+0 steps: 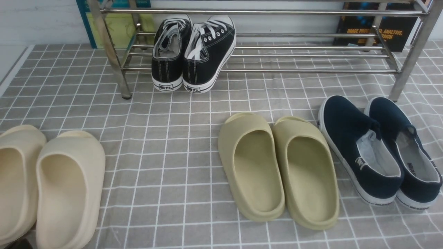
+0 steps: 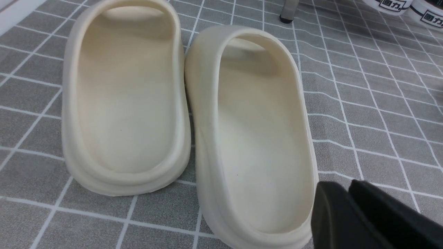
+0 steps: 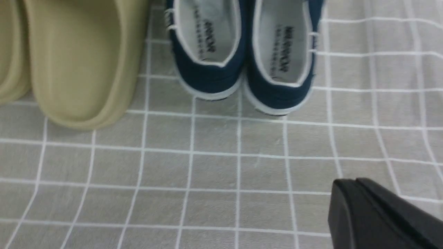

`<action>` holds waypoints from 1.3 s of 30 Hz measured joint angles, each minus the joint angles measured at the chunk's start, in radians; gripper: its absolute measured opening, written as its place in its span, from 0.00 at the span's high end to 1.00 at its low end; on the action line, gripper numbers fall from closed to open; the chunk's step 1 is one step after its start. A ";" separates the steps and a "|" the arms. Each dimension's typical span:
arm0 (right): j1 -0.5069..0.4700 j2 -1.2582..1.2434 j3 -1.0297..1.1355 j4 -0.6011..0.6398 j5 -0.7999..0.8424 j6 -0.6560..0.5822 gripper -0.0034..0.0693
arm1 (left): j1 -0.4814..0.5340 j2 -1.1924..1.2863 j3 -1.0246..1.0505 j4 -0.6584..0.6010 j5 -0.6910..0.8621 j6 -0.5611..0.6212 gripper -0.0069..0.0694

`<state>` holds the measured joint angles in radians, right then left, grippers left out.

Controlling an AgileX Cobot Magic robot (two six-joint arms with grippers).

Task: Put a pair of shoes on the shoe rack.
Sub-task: Use the right arm to grab the shoe closest to it, then use the right arm to put a shoe into the shoe rack

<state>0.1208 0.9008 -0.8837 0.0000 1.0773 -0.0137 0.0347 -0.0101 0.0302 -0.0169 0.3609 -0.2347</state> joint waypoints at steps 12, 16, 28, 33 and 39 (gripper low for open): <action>0.170 0.522 -0.200 0.020 -0.083 -0.016 0.42 | 0.000 0.000 0.000 0.000 0.000 0.000 0.81; 0.170 0.628 -0.207 0.015 -0.150 -0.016 0.30 | 0.000 0.000 0.000 0.000 0.000 0.000 0.80; 0.177 0.833 -0.227 -0.022 -0.168 -0.023 0.89 | 0.000 0.000 0.000 0.000 0.000 0.000 0.80; 0.178 0.717 -0.331 0.014 0.005 -0.074 0.89 | 0.000 0.000 0.000 0.000 0.000 0.000 0.79; 0.177 0.722 -0.559 0.018 0.083 -0.117 0.89 | 0.000 0.000 0.000 0.000 0.000 0.000 0.79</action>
<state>0.2981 1.6233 -1.4427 0.0184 1.1605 -0.1306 0.0347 -0.0101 0.0302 -0.0169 0.3609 -0.2347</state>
